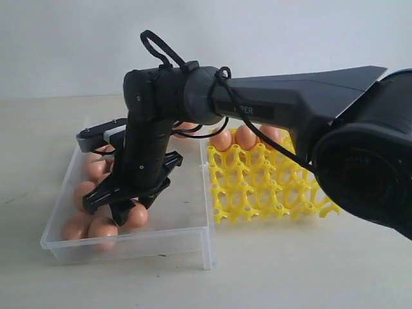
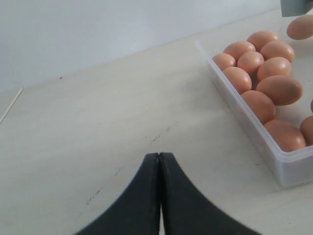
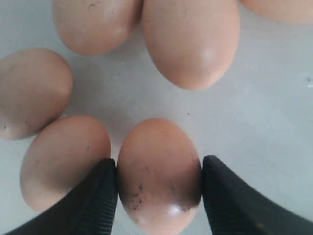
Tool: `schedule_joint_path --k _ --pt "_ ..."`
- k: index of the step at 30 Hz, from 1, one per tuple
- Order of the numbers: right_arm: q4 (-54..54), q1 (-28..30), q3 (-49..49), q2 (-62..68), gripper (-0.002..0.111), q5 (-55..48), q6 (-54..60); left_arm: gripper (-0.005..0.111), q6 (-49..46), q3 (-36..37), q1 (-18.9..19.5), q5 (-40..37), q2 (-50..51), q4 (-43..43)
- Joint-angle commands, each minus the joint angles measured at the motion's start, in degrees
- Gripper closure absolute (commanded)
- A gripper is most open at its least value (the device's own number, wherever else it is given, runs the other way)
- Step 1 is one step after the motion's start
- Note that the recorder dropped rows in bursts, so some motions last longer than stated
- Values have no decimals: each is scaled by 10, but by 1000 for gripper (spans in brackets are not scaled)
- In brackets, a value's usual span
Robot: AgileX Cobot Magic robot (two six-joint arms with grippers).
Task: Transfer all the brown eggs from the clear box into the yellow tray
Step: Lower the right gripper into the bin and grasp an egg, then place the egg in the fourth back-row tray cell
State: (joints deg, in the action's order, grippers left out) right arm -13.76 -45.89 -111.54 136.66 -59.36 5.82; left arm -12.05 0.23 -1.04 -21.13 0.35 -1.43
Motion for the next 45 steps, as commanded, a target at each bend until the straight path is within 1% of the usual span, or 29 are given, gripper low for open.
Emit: schedule_joint_path --k 1,2,4,7,10,12,14,15,16,17,18,19,20,22,23,24,25,26,28,31,36,45 --pt "1 -1 -9 2 104 -9 3 107 3 -2 -1 4 -3 0" --pt "1 -1 -9 2 108 -9 6 107 3 -2 -1 4 -3 0" --pt "12 -1 -9 1 108 -9 7 107 3 -2 -1 4 -3 0" --pt "65 -1 -9 -23 108 17 0 107 3 -2 -1 4 -3 0" --pt "114 11 41 -81 108 158 -41 107 3 -2 -1 4 -3 0" --pt "157 16 99 -122 108 261 -75 107 3 -2 -1 4 -3 0" --pt "177 27 180 -166 108 383 -107 107 3 -2 -1 4 -3 0" --pt "178 40 254 -201 108 483 -118 107 3 -2 -1 4 -3 0" --pt "178 49 291 -219 108 530 -118 107 3 -2 -1 4 -3 0" --pt "188 69 359 -249 108 602 -118 107 3 -2 -1 4 -3 0" --pt "188 82 389 -263 108 630 -118 107 3 -2 -1 4 -3 0" --pt "188 111 435 -290 108 666 -118 107 3 -2 -1 4 -3 0" --pt "188 127 458 -302 108 681 -118 107 3 -2 -1 4 -3 0" --pt "206 194 528 -331 108 731 -118 107 3 -2 -1 4 -3 0" --pt "208 212 542 -334 108 751 -118 107 3 -2 -1 4 -3 0" --pt "210 245 564 -335 108 782 -118 107 3 -2 -1 4 -3 0" --pt "210 261 573 -335 108 797 -118 107 3 -2 -1 4 -3 0" --pt "211 290 584 -328 108 823 -118 107 3 -2 -1 4 -3 0" --pt "215 323 586 -312 108 846 -118 107 3 -2 -1 4 -3 0" --pt "236 349 586 -279 108 883 -118 107 3 -2 -1 4 -3 0" --pt "239 366 586 -239 108 892 -118 107 3 -2 -1 4 -3 0" --pt "249 367 586 -204 108 897 -125 107 3 -2 -1 4 -3 0"
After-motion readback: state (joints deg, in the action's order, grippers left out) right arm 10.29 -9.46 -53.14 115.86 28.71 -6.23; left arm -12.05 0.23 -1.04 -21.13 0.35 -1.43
